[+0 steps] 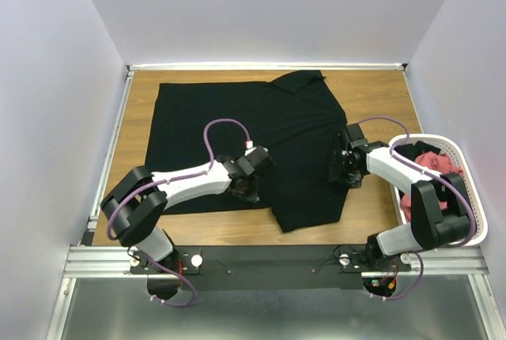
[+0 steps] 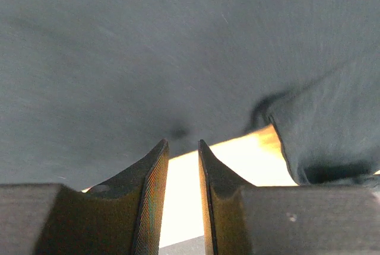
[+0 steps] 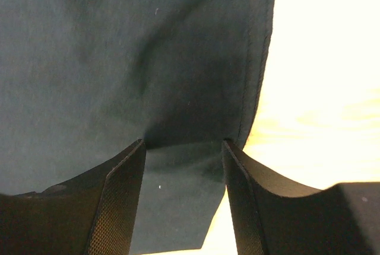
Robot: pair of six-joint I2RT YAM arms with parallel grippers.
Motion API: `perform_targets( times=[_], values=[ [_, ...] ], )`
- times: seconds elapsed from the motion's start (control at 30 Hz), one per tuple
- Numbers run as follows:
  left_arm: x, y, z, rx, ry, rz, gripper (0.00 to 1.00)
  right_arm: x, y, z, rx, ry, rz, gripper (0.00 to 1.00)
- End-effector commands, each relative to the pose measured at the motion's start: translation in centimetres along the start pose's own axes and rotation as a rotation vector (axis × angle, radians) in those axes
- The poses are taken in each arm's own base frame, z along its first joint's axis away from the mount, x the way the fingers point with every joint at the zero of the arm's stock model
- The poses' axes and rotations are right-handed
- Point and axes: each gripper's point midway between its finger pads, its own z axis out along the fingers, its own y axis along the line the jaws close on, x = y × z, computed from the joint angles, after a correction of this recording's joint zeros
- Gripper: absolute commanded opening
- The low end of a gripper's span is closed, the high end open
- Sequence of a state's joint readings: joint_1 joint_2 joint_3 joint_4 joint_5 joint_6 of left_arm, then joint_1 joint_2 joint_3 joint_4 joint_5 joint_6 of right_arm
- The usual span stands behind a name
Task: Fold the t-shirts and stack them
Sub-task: Flatten the tshirt out
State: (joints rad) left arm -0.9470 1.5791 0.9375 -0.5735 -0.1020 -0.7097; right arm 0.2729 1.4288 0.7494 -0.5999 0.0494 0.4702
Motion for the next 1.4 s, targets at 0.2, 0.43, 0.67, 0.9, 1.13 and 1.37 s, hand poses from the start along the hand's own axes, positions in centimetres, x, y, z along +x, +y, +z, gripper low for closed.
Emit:
perform_targets(
  times=[0.2,0.43,0.67,0.9,1.13,1.37],
  values=[
    [-8.3,4.7,-3.5,-0.012,-0.249,-0.063,0.50,-4.2,1.0,-2.6,-0.015,-0.092,-0.005,0.66],
    [-14.1,12.8,-5.3,-0.147,-0.432,-0.169,0.75,2.7,-1.4,-2.8,0.056,0.111,0.089,0.69],
    [-16.0,20.4,-8.0,-0.319,-0.609,-0.297,0.85,6.9,-1.8,-4.5,0.044,0.228,0.161,0.74],
    [-16.2,22.3,-9.7,-0.334,-0.655,-0.341,0.85,9.0,-1.3,-4.9,0.008,0.274,0.228,0.73],
    [-16.0,22.7,-9.9,-0.324,-0.657,-0.353,0.84,10.1,-0.1,-4.0,-0.042,0.302,0.285,0.71],
    [-15.9,22.8,-9.7,-0.321,-0.652,-0.357,0.83,9.9,0.9,-2.9,-0.084,0.287,0.317,0.67]
  ],
)
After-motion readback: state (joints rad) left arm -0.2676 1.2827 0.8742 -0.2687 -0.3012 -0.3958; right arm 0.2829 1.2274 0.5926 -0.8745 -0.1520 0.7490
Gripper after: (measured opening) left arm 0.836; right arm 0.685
